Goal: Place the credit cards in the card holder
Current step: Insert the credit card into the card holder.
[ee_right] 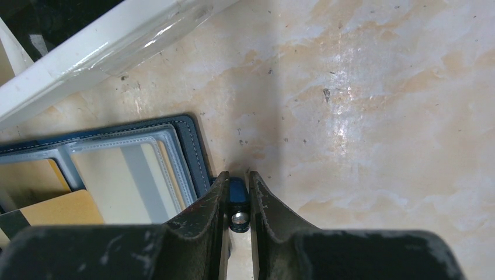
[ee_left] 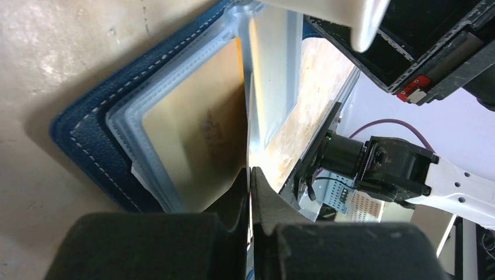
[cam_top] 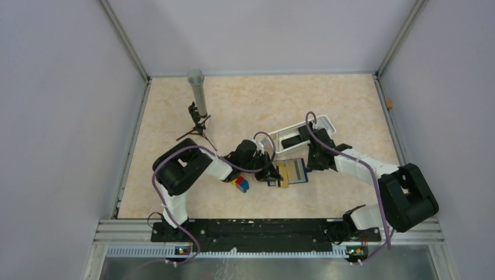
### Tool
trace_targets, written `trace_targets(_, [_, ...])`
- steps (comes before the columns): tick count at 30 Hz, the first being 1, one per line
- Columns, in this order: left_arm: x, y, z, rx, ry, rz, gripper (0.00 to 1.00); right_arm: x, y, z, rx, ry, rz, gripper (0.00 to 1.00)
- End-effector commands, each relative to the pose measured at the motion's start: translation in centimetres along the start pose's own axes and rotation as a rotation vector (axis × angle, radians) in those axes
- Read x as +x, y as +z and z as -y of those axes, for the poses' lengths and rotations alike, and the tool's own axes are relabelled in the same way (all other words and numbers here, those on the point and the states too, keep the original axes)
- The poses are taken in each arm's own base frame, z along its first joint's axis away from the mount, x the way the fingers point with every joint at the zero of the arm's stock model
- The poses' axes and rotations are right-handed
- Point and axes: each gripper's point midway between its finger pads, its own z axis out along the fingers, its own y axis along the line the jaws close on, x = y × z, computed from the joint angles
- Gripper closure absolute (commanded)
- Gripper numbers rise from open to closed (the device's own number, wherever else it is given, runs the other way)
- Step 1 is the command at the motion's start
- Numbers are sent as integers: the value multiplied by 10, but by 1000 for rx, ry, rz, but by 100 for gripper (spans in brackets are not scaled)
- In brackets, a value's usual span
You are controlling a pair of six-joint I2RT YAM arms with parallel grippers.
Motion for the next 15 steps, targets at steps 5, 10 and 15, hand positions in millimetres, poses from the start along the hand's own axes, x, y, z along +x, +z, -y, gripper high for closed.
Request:
trace_targets(5, [-6, 4, 8, 35, 13, 2, 100, 16, 6, 13, 55, -14, -60, 92])
trace_targets(10, [-6, 4, 11, 48, 22, 3, 100, 16, 6, 13, 55, -13, -60, 92])
trace_targets(15, [-7, 7, 12, 66, 21, -4, 100, 16, 7, 13, 57, -16, -65, 92])
